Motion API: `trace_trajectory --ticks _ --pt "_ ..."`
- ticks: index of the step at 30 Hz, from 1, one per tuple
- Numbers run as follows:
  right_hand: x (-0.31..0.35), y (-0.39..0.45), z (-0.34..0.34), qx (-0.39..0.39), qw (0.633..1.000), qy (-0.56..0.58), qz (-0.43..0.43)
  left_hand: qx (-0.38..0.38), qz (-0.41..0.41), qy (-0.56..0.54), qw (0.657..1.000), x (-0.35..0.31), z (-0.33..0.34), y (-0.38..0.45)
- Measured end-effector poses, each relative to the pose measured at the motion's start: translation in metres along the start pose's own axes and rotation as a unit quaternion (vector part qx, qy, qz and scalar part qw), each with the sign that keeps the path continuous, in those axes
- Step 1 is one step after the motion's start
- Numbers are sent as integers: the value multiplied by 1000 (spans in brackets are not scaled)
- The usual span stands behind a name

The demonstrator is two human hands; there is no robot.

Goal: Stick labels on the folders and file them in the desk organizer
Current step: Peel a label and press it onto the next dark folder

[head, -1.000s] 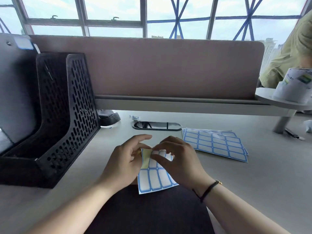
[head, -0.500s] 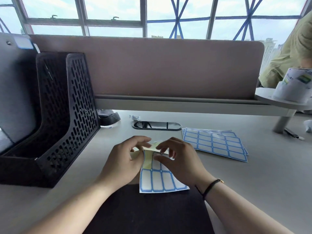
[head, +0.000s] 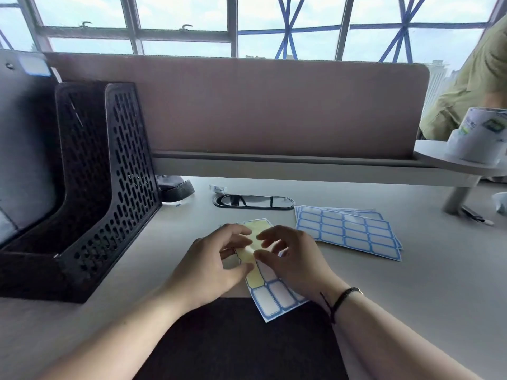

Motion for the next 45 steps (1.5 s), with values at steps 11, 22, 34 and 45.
trace_trajectory --ticks 11,22,34,45 --pt "-20 4 -11 -58 977 158 130 -101 42 -36 993 -7 -16 0" --pt "4 4 -16 -72 963 258 1 -185 -122 -253 942 7 -31 5" --pt "34 -15 -16 -153 969 -162 -108 -102 -85 -173 976 -5 -21 8" --pt "48 -19 -8 -192 931 -226 -212 -89 -152 -293 940 2 -14 8"
Point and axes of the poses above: each hand's wrist, its own y-axis towards the middle knuckle, its own z-axis out of the palm, x = y × z, the point moved 6 cm from there along y, towards the middle knuckle, and after that the axes turned 3 degrees about x, right-handed, at the moved point
